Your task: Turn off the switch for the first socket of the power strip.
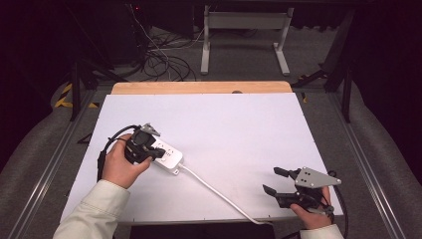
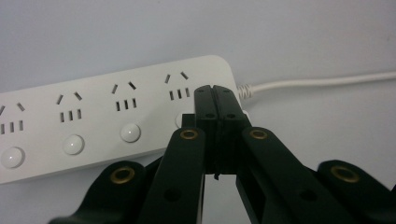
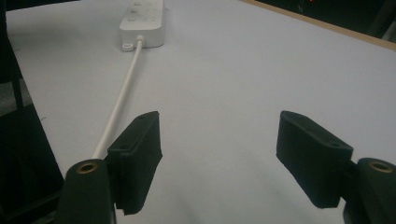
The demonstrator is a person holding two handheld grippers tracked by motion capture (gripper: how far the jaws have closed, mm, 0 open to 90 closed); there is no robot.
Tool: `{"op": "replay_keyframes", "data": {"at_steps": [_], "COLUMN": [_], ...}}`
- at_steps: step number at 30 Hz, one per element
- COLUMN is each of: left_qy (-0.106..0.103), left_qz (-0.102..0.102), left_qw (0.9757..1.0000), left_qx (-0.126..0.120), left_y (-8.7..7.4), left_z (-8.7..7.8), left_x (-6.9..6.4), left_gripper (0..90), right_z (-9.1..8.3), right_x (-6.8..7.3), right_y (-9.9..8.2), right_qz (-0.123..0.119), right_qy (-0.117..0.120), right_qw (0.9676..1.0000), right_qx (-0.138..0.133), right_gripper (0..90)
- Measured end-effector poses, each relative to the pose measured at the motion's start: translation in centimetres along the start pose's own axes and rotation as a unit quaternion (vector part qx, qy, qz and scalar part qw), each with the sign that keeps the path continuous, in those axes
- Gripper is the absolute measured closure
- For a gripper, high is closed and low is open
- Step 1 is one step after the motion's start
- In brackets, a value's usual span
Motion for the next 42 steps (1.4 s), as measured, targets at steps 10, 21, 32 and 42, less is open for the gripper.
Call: {"op": "replay_keyframes", "data": {"at_steps": [10, 21, 32, 42], "left_qy": [-0.002, -0.005, -0.004, 0.004], "left_qz": [-0.033, -0.055, -0.061, -0.057], "left_qw": [0.9986, 0.9961, 0.9944, 0.9943], "left_qx": [0.042, 0.069, 0.086, 0.09], "left_y": [0.2, 0.3, 0.4, 0.4], "left_z": [1.7, 2.8, 3.5, 3.6], "left_x": [1.3, 2.0, 2.2, 2.0], "left_gripper": [89.7, 89.7, 89.8, 89.8], "right_z": [0.0, 0.0, 0.0, 0.0], "right_x": [0.0, 0.0, -0.1, 0.0], "right_y": [0.0, 0.0, -0.1, 0.0], "right_qz": [-0.001, -0.001, -0.001, -0.001], "right_qy": [-0.001, 0.001, 0.001, 0.002], "right_qw": [1.0, 1.0, 1.0, 1.0], "right_qx": [0.001, 0.001, 0.001, -0.001], "right_gripper": [31.5, 31.8, 31.9, 32.4]}}
Point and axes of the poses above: each handheld gripper's, and its own axes: z roughly forward along the jaws, y roughly out of its top, x roughly to its left, the point moved 5 cm from there along z, roughly forward along the jaws, and after that the axes turned 13 degrees about -y, right-handed, at the moved point
